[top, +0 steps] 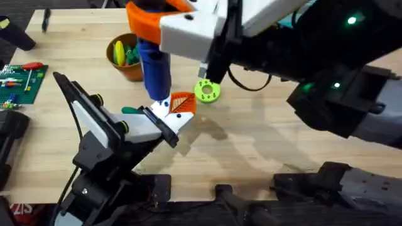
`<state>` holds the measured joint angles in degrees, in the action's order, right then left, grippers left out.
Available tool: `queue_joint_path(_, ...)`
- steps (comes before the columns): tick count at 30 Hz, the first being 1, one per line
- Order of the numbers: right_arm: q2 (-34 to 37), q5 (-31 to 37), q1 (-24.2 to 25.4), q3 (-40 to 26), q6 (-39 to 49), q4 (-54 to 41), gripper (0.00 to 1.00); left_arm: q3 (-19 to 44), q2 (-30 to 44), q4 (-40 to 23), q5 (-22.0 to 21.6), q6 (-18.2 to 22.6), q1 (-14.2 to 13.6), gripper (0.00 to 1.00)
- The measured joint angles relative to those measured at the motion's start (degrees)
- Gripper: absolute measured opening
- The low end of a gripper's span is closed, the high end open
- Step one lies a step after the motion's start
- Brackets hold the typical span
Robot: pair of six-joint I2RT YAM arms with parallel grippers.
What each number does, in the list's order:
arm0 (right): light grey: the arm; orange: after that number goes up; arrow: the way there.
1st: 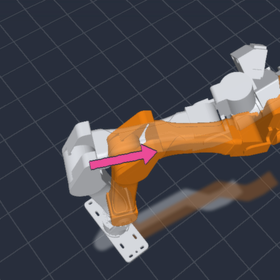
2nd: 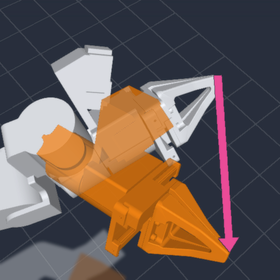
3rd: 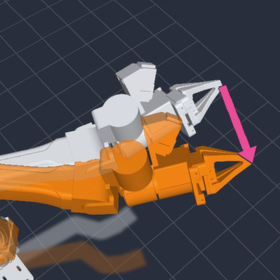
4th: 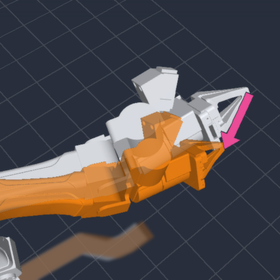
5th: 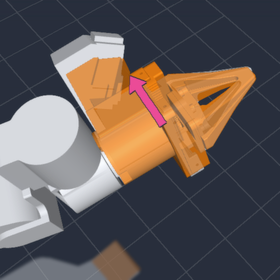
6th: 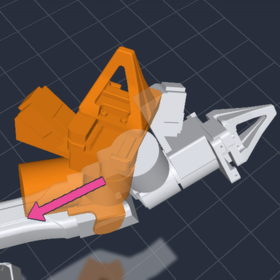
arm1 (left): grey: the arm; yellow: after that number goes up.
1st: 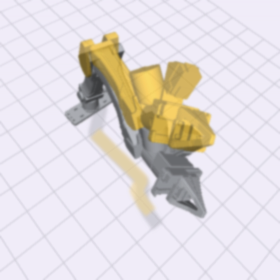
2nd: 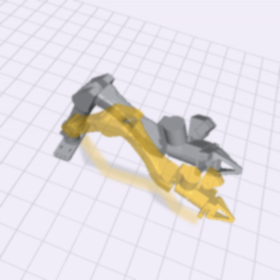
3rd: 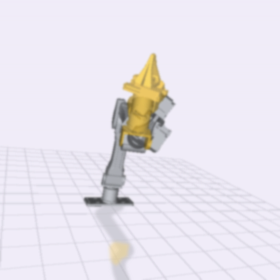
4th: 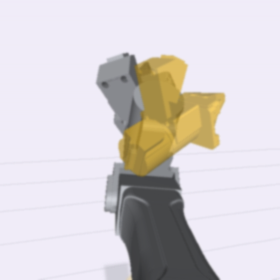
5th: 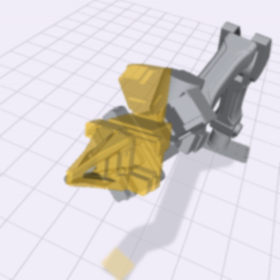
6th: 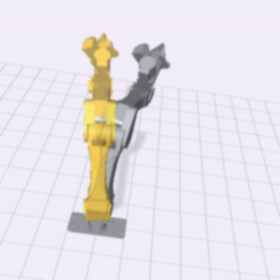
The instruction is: Pick up the gripper from the table and insert it into the empty holder that is missing its gripper. Then pick up a screw, insert it into the mounting hole, and use the screwdriver to tighten it. Finally, clean up the table by picking up the vegetable and placing it into the bucket.
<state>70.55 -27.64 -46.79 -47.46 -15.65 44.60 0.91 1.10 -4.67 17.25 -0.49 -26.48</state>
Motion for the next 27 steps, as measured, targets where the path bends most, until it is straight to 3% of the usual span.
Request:
queue_joint_path(9, 0.2, 1.0, -0.5, 0.0, 7.6, -0.5, 0.031, 0.0, 0.0, 0.2, 3.2, 0.0, 0.0, 0.008)
queue_joint_path(27, 0.2, 1.1, -0.5, 0.0, 8.5, -3.6, 0.031, 0.0, 0.0, 0.2, 3.8, 0.0, 0.0, 0.008)
